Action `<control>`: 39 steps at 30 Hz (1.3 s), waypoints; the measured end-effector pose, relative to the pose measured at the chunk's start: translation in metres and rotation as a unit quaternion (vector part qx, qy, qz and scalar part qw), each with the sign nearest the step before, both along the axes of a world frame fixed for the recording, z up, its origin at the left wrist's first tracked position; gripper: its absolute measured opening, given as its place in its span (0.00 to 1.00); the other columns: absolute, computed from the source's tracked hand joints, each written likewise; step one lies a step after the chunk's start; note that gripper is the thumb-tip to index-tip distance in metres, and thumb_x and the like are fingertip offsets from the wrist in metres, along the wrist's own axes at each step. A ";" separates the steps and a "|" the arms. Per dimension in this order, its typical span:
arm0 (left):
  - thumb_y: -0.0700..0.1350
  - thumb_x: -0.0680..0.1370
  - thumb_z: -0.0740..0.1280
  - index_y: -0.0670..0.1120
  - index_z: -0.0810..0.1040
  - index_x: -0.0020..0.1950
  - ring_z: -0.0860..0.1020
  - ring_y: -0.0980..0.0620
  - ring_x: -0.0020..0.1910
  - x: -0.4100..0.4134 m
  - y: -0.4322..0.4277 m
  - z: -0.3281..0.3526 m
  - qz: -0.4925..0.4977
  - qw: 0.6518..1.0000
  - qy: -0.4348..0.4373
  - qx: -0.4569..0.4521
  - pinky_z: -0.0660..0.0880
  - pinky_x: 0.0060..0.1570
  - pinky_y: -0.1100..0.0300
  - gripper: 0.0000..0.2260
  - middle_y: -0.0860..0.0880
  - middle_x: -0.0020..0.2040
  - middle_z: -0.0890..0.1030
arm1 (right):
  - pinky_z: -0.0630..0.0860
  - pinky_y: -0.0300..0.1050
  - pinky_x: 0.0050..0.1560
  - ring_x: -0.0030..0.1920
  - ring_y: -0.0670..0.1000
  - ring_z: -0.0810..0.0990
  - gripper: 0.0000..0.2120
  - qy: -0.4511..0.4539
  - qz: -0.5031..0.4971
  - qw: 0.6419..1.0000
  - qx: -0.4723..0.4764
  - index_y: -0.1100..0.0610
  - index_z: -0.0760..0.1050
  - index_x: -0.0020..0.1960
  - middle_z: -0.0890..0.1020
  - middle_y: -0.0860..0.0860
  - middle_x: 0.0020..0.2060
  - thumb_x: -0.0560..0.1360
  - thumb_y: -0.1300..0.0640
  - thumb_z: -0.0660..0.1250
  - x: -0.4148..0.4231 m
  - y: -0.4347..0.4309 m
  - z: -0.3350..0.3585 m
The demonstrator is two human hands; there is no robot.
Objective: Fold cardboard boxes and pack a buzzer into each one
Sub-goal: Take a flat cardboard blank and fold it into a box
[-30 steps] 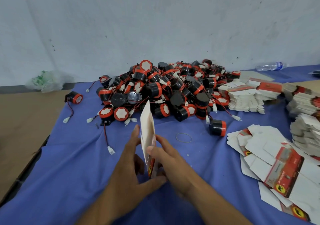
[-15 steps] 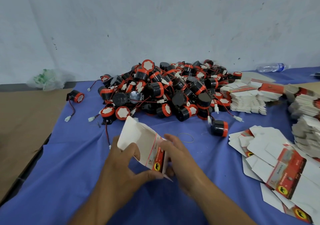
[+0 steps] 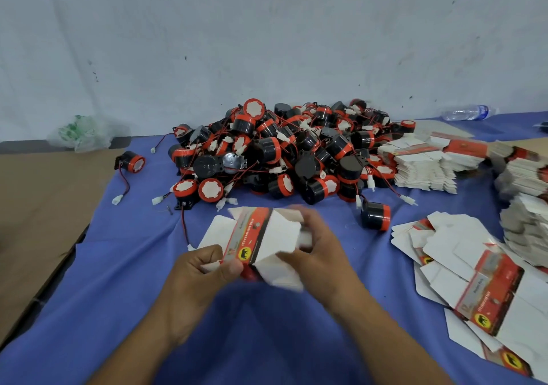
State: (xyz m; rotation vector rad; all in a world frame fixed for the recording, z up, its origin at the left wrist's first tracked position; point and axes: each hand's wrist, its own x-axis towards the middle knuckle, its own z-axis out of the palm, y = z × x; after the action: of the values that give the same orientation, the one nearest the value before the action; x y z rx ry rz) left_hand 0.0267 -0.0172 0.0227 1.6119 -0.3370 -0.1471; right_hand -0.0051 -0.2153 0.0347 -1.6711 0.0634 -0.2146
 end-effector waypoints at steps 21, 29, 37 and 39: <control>0.76 0.67 0.64 0.59 0.74 0.66 0.76 0.54 0.65 -0.008 -0.017 -0.003 -0.004 0.994 -0.050 -0.095 0.66 0.65 0.52 0.33 0.52 0.62 0.81 | 0.69 0.43 0.38 0.38 0.51 0.69 0.29 -0.015 0.211 0.968 0.137 0.52 0.68 0.44 0.72 0.50 0.38 0.58 0.39 0.82 -0.002 0.003 -0.007; 0.66 0.64 0.77 0.46 0.70 0.71 0.77 0.41 0.61 -0.021 0.000 0.014 -0.164 0.975 -0.002 -0.149 0.74 0.57 0.50 0.42 0.38 0.61 0.76 | 0.67 0.46 0.42 0.44 0.47 0.68 0.43 -0.010 0.386 0.922 -0.030 0.53 0.62 0.49 0.73 0.43 0.50 0.51 0.25 0.76 -0.021 0.000 0.012; 0.59 0.64 0.76 0.49 0.75 0.64 0.75 0.42 0.62 -0.028 -0.001 0.013 -0.162 0.979 0.013 -0.123 0.66 0.66 0.41 0.31 0.46 0.60 0.79 | 0.67 0.40 0.42 0.43 0.47 0.72 0.08 -0.017 0.344 0.911 0.226 0.55 0.66 0.52 0.78 0.48 0.47 0.81 0.68 0.55 -0.019 -0.015 0.016; 0.64 0.63 0.75 0.48 0.73 0.65 0.74 0.46 0.65 -0.025 -0.006 0.013 -0.152 0.985 -0.031 -0.080 0.65 0.68 0.45 0.36 0.47 0.60 0.79 | 0.63 0.41 0.41 0.39 0.45 0.69 0.14 -0.020 0.291 0.930 0.223 0.55 0.66 0.51 0.76 0.46 0.40 0.73 0.59 0.71 -0.018 -0.013 0.015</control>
State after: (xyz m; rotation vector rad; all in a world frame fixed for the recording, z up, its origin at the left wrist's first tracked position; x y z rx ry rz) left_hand 0.0017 -0.0234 0.0362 1.4010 -0.6289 -0.2956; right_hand -0.0226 -0.2287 0.0499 -1.1659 -0.3871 0.2074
